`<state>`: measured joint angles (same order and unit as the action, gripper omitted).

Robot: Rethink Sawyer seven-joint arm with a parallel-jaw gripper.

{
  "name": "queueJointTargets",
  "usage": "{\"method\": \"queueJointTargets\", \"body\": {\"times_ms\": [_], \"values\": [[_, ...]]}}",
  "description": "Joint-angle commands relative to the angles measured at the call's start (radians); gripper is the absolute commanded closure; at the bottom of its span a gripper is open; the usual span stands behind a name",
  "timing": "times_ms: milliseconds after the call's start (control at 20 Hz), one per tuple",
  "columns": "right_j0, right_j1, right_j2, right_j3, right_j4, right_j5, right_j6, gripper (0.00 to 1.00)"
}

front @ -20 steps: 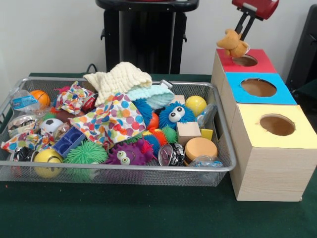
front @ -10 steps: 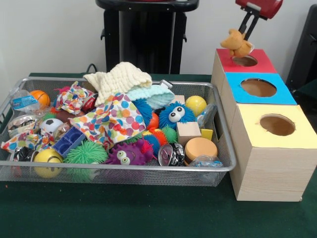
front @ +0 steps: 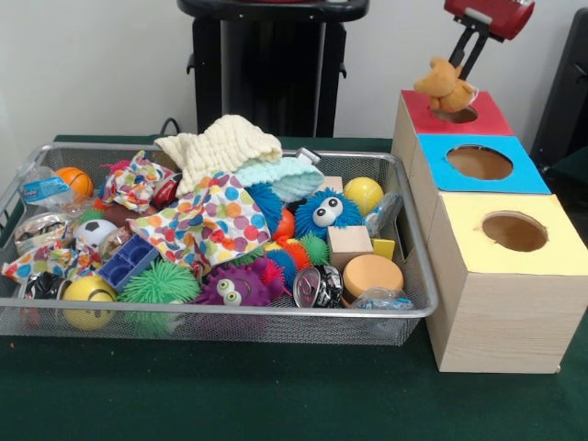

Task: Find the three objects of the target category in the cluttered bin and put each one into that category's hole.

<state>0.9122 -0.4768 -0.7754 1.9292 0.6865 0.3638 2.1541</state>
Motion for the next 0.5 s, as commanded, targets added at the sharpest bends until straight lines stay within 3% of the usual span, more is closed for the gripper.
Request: {"method": "queueJointTargets", "body": {"times_ms": [50,500], "values": [[-0.030,0.040,0.049,-0.081,0.032,0.106,0.325,1.00],[-0.018,0.062,0.055,-0.099,0.023,0.108,0.365,1.00]]}}
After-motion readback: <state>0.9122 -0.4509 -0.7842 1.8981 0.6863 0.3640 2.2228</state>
